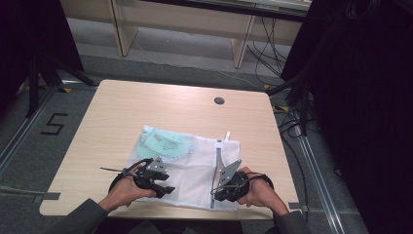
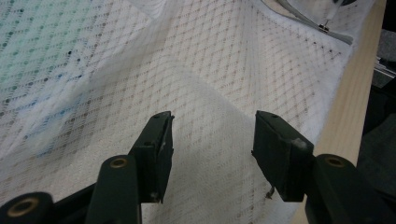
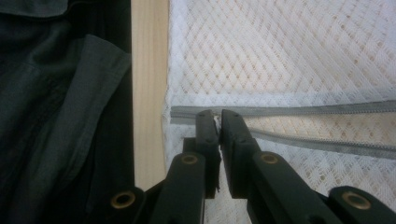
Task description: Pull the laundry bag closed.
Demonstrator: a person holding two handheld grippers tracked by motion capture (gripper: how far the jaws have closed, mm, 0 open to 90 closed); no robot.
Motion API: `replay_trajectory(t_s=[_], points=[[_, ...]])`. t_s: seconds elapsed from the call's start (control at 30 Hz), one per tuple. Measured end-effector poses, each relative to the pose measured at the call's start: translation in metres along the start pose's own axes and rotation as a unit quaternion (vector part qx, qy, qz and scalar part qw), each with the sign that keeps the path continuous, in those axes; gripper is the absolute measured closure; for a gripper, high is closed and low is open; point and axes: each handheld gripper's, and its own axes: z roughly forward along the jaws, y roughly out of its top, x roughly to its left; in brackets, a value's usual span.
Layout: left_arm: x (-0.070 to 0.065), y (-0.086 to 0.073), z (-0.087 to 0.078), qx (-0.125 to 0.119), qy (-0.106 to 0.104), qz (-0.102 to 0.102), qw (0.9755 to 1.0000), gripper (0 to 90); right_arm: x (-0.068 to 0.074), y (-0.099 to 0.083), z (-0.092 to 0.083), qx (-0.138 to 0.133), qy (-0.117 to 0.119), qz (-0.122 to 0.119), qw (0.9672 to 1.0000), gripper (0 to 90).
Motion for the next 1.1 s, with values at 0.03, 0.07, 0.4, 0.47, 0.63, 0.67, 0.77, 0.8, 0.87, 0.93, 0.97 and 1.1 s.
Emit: replay_trajectory(t_s=[0.03,0.07,0.4,0.47,0.63,0.67,0.77,0.8,0.87,0.93,0.97,1.1], points=[[0.003,0.001,-0.003,0.022,-0.003,0.025,0.9994,47.2,0.000,-0.001,-0.001,0.001,0.001,0.004,1.0000,86.8],[-0.001,0.001,-0.001,0.007,-0.005,0.010,0.9999,47.2,-0.001,-0.001,-0.002,-0.003,-0.003,0.006,1.0000,86.8],[-0.035,0.015,0.011,-0.048,-0.045,0.041,0.9970,47.0,-0.006,-0.003,-0.014,-0.018,-0.022,0.028,0.9992,86.8],[-0.045,0.019,0.018,-0.055,-0.053,0.058,0.9953,47.6,-0.006,-0.002,-0.015,-0.019,-0.023,0.029,0.9991,86.8],[-0.060,0.028,0.034,-0.062,-0.061,0.092,0.9919,52.9,-0.006,0.000,-0.016,-0.020,-0.024,0.030,0.9991,86.8],[-0.062,0.028,0.038,-0.057,-0.063,0.096,0.9917,52.8,-0.006,0.000,-0.017,-0.021,-0.024,0.031,0.9990,86.8],[-0.068,0.028,0.047,-0.050,-0.060,0.103,0.9916,52.7,-0.007,0.001,-0.018,-0.023,-0.029,0.036,0.9987,86.9],[-0.069,0.028,0.050,-0.052,-0.058,0.106,0.9913,52.7,-0.007,0.001,-0.018,-0.024,-0.026,0.038,0.9986,86.9],[-0.071,0.029,0.053,-0.053,-0.051,0.109,0.9913,52.7,-0.007,0.001,-0.018,-0.026,-0.028,0.035,0.9987,86.9],[-0.072,0.030,0.055,-0.061,-0.046,0.120,0.9898,53.7,-0.007,0.002,-0.019,-0.027,-0.027,0.035,0.9987,86.9],[-0.074,0.030,0.056,-0.067,-0.044,0.125,0.9889,55.1,-0.008,0.002,-0.019,-0.026,-0.023,0.033,0.9988,86.9],[-0.076,0.032,0.061,-0.070,-0.040,0.134,0.9877,58.1,-0.008,0.002,-0.020,-0.030,-0.023,0.034,0.9987,86.8]])
